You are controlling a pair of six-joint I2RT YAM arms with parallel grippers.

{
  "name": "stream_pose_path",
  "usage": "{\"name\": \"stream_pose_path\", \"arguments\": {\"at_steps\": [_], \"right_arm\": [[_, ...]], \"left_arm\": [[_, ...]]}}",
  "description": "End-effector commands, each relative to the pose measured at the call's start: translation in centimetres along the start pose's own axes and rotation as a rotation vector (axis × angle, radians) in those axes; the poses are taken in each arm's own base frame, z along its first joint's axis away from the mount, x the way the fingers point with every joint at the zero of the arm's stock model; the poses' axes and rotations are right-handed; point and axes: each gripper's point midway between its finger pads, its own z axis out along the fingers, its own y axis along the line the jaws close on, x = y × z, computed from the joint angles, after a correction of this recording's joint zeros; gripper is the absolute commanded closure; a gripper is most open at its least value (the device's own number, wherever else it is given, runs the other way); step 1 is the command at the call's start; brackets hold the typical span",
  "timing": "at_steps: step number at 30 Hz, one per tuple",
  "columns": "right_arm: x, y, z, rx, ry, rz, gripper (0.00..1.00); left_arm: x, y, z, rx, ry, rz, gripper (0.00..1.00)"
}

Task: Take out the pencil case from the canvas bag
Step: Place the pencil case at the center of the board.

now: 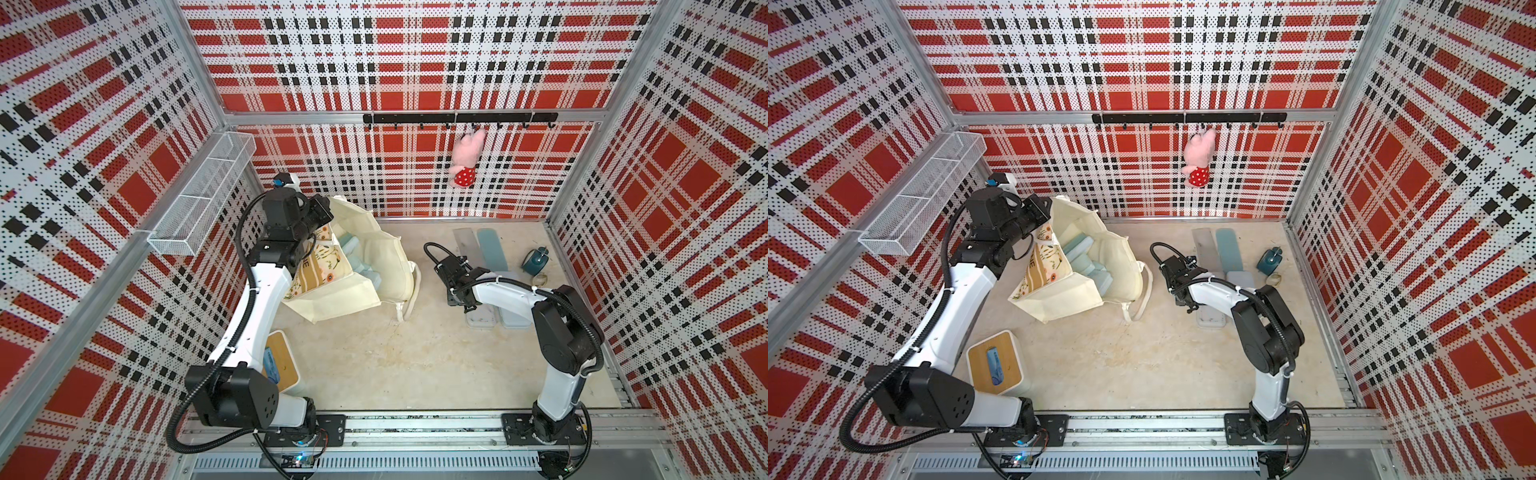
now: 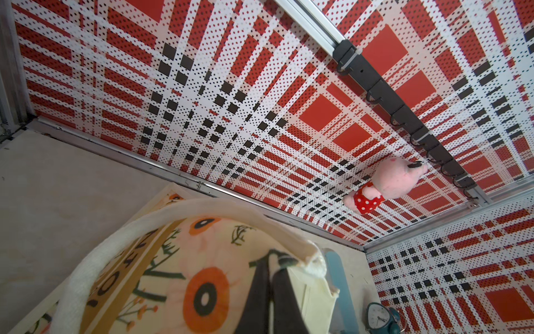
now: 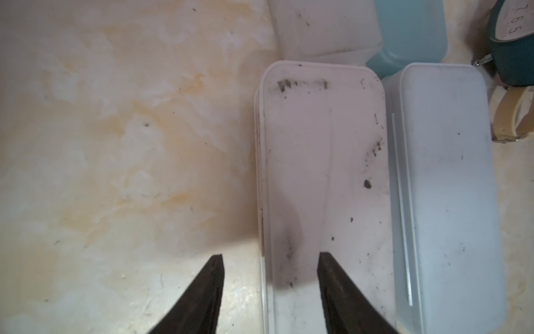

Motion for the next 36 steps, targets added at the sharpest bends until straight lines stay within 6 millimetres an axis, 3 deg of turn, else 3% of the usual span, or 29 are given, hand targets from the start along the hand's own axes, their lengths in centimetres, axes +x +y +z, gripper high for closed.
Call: {"name": "stream_pose_path", "arguments": {"at_steps": [1,20,36], "right_arm": [[0.5,-1.1,0.8,0.055,0.036,-0.025,0.46],[2.2,-3.7,2.2,0.124,0.075,-0.073,0.53],[1.5,-4.7,1.5,0.115,0.052,-0.055,0.52]], "left_arm": [[-4.8,-4.9,-2.9,0.161,-0.168,0.037,1.00],[-4.3,-6.0,-2.3,0.179,-0.152,0.046,1.00],[-3.6,-7.6,-1.6,0.197,-0.129,0.064,1.00]]}}
